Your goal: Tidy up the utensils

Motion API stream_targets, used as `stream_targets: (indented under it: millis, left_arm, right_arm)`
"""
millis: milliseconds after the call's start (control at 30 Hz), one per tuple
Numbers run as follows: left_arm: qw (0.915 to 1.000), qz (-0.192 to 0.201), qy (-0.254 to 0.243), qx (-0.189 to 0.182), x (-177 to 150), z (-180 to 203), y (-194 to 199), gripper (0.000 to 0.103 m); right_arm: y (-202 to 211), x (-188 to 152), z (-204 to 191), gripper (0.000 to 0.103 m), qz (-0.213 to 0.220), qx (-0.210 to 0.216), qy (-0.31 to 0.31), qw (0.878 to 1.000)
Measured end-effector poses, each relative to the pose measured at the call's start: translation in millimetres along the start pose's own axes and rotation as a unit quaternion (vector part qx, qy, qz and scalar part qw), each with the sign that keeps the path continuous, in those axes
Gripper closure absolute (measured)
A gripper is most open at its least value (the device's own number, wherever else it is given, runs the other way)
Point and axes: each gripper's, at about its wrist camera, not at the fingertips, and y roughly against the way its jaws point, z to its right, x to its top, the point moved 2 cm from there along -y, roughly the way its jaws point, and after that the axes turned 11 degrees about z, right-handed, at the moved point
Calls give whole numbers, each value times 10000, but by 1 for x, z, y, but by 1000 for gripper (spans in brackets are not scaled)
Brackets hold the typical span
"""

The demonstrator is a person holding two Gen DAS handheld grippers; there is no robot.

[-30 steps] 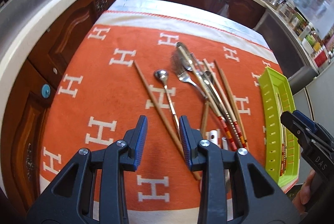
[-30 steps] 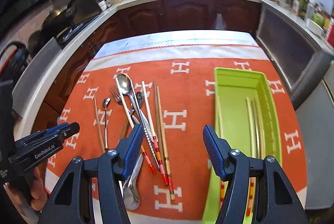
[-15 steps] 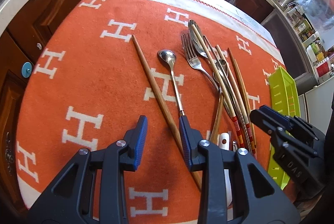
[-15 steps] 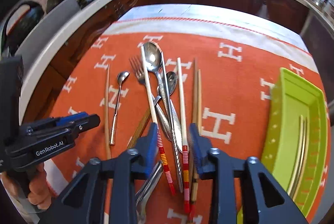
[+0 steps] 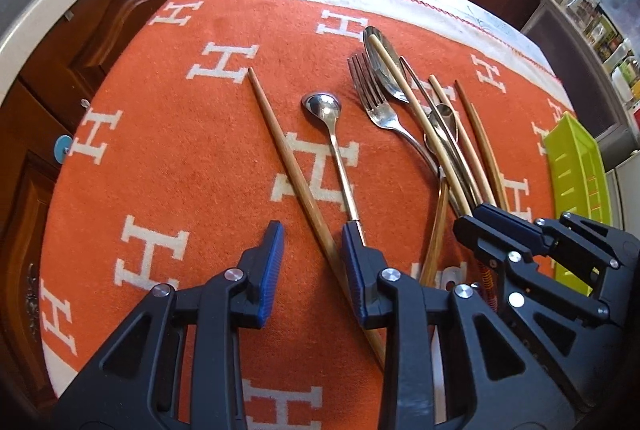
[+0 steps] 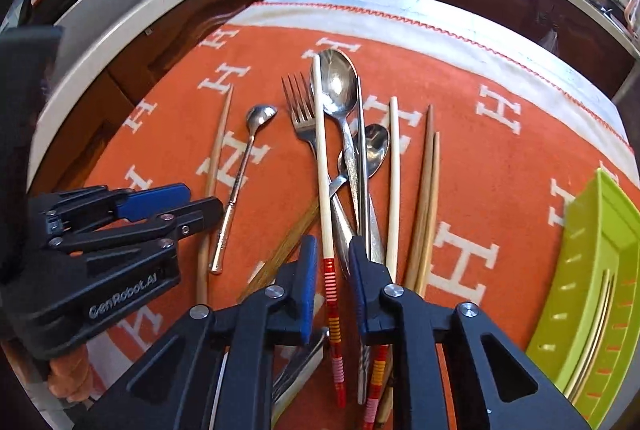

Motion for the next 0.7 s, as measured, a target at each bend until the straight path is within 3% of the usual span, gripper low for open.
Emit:
stream_targets:
  millis: [167, 300, 700]
  left_arm:
    - [9999, 32, 21, 126, 1, -3, 0, 94]
    - [9999, -11, 122, 76, 0, -10, 2, 98]
    - [9992, -51, 264, -309, 2, -6, 28, 99]
  right_arm:
    - [-3, -1, -3, 96, 49, -1, 42, 10000]
    - [-2, -2, 0, 97, 54, 34, -68, 10000]
    - [44, -3, 16, 97, 278, 126, -591, 9978]
